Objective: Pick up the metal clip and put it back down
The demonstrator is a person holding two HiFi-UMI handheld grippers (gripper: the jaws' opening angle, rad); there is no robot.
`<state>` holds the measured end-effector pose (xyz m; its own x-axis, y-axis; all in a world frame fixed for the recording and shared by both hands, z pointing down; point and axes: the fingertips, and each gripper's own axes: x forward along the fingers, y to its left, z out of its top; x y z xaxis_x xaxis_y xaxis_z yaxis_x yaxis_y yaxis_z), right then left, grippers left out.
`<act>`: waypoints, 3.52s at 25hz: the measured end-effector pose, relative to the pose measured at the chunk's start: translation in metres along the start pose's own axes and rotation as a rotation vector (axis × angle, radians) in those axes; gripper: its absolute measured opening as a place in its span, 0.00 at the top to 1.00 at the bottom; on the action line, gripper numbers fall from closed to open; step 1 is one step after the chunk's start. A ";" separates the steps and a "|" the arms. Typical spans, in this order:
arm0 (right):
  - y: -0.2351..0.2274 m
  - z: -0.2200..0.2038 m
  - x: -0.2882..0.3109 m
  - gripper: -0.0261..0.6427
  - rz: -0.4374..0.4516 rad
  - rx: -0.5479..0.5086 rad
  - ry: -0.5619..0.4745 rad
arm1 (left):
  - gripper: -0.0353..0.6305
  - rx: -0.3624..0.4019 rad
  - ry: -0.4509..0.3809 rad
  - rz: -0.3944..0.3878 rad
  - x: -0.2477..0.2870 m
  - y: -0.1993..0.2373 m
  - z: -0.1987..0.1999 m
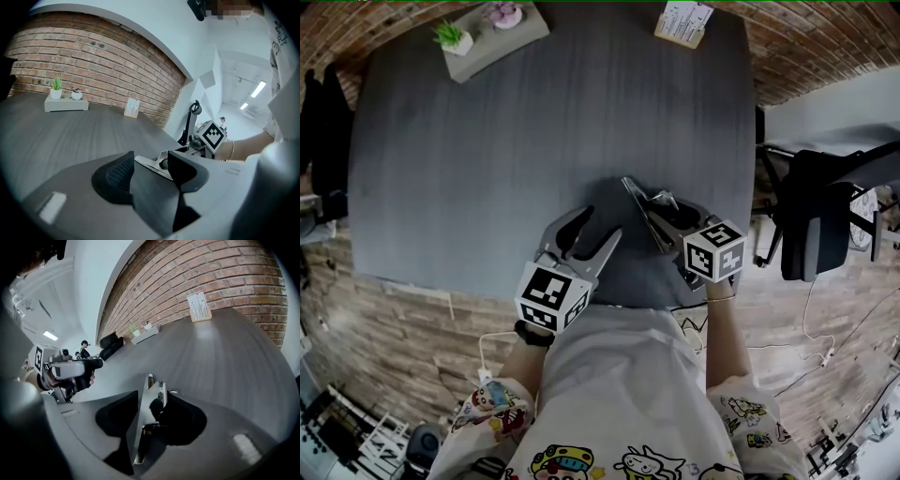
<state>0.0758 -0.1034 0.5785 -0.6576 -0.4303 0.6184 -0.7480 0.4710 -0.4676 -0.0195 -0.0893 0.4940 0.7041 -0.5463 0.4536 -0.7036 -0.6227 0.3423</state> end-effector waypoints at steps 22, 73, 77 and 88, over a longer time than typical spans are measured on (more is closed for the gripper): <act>-0.003 -0.003 -0.003 0.82 0.077 0.147 0.030 | 0.61 -0.014 -0.027 0.022 -0.009 0.006 0.002; 0.099 0.124 -0.175 0.83 -0.178 -0.365 -0.490 | 0.94 0.200 -0.356 0.073 -0.102 -0.026 0.127; 0.101 0.129 -0.183 0.83 -0.230 -0.388 -0.542 | 0.94 0.195 -0.341 0.062 -0.099 -0.028 0.128; 0.092 0.127 -0.188 0.83 -0.317 -0.381 -0.562 | 0.94 0.212 -0.318 0.041 -0.091 -0.036 0.128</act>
<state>0.1192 -0.0766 0.3391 -0.4390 -0.8702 0.2237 -0.8935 0.4491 -0.0066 -0.0464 -0.0890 0.3351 0.6937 -0.6990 0.1735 -0.7199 -0.6807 0.1361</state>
